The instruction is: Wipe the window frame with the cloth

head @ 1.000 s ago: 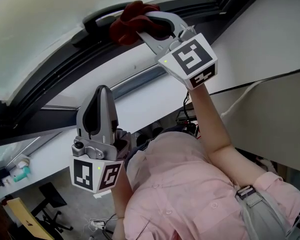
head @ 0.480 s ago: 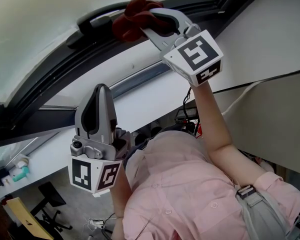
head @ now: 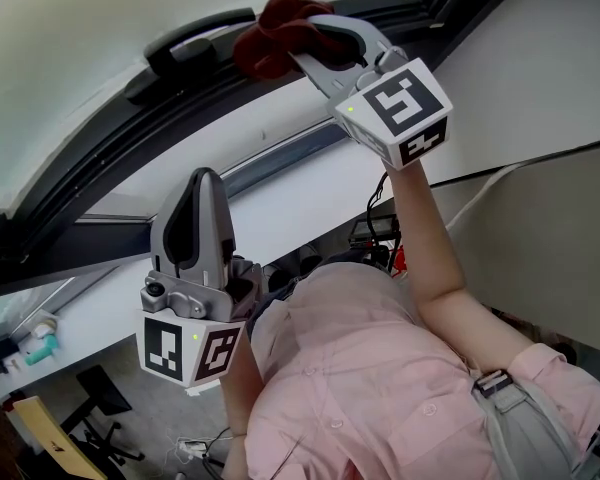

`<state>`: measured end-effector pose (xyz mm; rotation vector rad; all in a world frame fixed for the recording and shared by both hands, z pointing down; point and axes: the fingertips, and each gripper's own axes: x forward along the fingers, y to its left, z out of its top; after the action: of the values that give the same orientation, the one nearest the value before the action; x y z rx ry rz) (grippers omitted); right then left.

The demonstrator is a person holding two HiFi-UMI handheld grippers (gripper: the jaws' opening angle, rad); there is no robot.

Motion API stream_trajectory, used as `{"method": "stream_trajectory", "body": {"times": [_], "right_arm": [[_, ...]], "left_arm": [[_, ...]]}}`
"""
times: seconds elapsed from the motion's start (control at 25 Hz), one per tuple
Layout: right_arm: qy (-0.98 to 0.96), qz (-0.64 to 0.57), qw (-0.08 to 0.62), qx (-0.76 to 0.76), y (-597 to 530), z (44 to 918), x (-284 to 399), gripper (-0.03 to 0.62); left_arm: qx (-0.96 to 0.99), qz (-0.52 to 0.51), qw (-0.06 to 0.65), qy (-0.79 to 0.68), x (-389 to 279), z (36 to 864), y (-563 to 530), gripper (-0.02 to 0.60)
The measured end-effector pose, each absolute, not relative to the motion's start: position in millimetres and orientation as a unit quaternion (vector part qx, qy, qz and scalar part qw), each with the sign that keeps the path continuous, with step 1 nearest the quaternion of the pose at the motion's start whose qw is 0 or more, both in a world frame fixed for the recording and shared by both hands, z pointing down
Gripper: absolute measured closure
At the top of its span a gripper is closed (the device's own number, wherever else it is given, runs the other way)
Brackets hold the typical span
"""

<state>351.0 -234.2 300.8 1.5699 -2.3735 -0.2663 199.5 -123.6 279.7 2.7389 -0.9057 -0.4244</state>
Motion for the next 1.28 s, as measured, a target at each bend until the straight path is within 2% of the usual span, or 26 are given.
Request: {"method": "stream_trajectory", "body": {"times": [0.8,1.28], "right_arm": [[-0.82,-0.093,0.137,0.548,-235,306,378,0.52],[-0.798,-0.091,0.143,0.578,-230,303,424,0.52]], "left_arm": [[0.932,-0.145,0.112,-0.314,218,286,-121,0.584],[0.934,-0.146,0.108,-0.306,231,281,-115,0.584]]}}
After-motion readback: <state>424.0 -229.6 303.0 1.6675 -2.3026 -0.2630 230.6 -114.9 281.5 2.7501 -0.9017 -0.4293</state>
